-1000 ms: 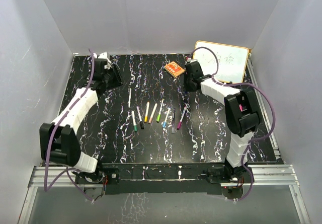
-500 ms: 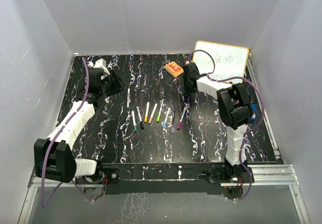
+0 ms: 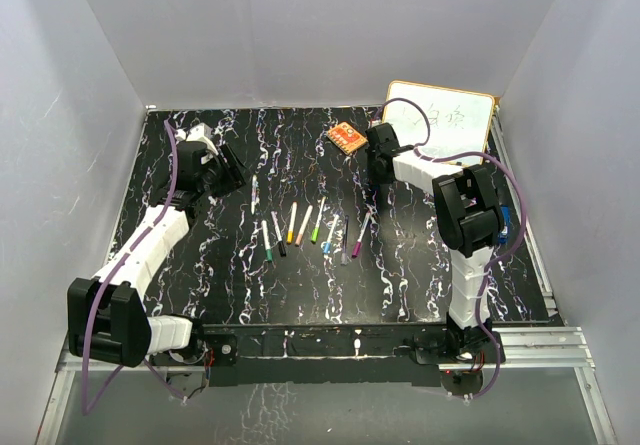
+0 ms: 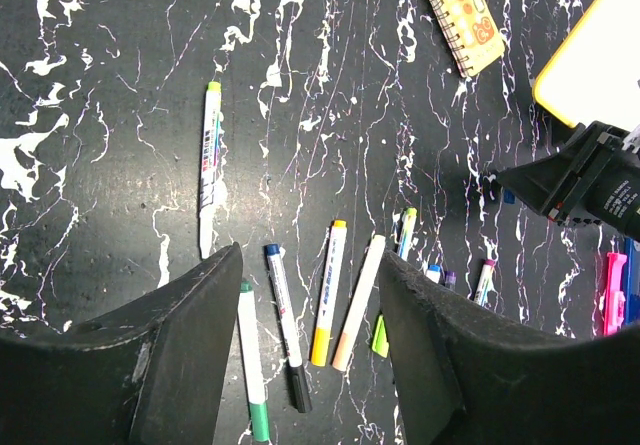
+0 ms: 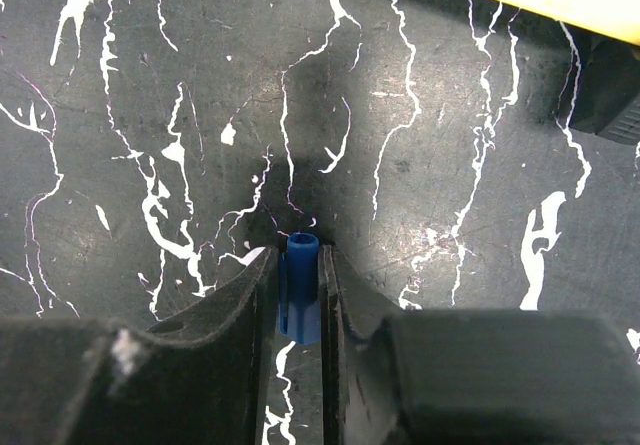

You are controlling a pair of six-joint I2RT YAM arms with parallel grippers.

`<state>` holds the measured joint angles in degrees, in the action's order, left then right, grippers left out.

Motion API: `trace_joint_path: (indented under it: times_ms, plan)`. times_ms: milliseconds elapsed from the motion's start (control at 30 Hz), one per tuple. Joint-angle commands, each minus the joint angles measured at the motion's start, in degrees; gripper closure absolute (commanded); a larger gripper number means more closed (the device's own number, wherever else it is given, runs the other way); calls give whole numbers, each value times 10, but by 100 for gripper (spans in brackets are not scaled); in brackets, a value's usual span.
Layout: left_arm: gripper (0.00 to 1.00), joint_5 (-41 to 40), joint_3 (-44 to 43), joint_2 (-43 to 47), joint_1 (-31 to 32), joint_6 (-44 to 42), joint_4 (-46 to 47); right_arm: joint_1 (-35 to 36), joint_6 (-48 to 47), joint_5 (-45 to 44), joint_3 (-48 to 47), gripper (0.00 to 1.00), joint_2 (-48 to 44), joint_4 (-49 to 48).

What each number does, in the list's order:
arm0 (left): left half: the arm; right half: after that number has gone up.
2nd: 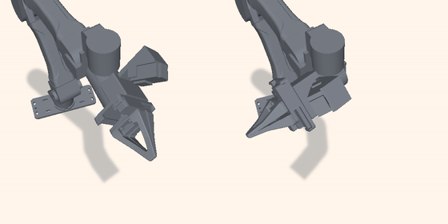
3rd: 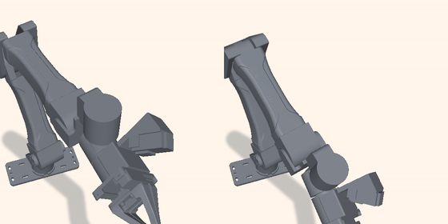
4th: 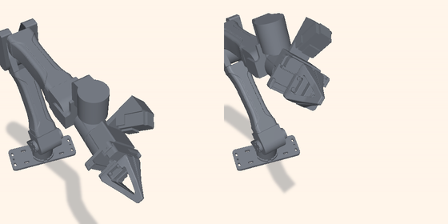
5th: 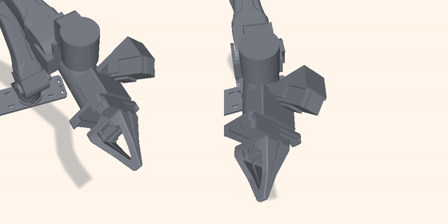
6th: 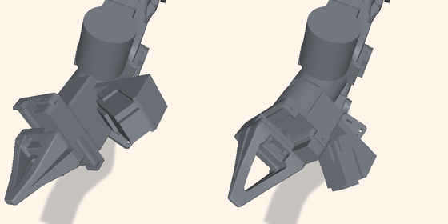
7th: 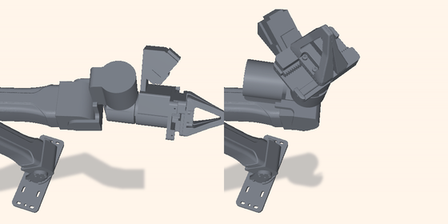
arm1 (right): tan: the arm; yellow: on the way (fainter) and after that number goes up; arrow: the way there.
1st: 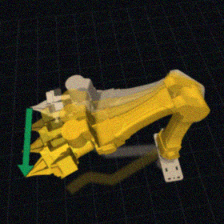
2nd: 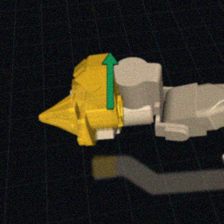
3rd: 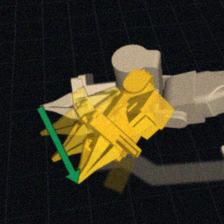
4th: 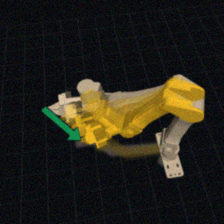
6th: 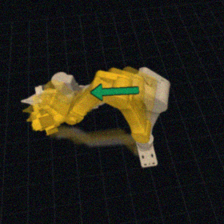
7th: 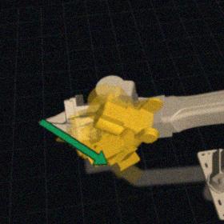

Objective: Open the pen caps

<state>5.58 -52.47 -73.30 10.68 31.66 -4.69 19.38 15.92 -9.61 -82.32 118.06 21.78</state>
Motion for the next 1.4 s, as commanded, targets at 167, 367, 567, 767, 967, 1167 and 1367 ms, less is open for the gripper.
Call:
trace_joint_path:
  times_ms: [167,367,567,767,967,1167,1367]
  plan:
    - [44,6,6,28,0,1,1,-4,-1,8,0,75,2,-7]
    - [43,3,11,38,-1,-4,-12,-4,-2,11,-3,70,-1,-6]
    - [43,-11,35,53,8,-1,-35,-4,-2,4,2,58,-24,-20]
    - [43,-27,74,54,34,5,-45,-4,-8,15,19,49,-71,-59]
    - [43,-65,80,31,83,8,-73,-4,-12,49,32,46,-119,-87]
    - [43,-127,55,-11,123,10,-142,-3,-3,85,51,45,-200,-83]
    - [43,-152,58,-38,145,18,-140,-2,5,109,96,43,-285,-81]
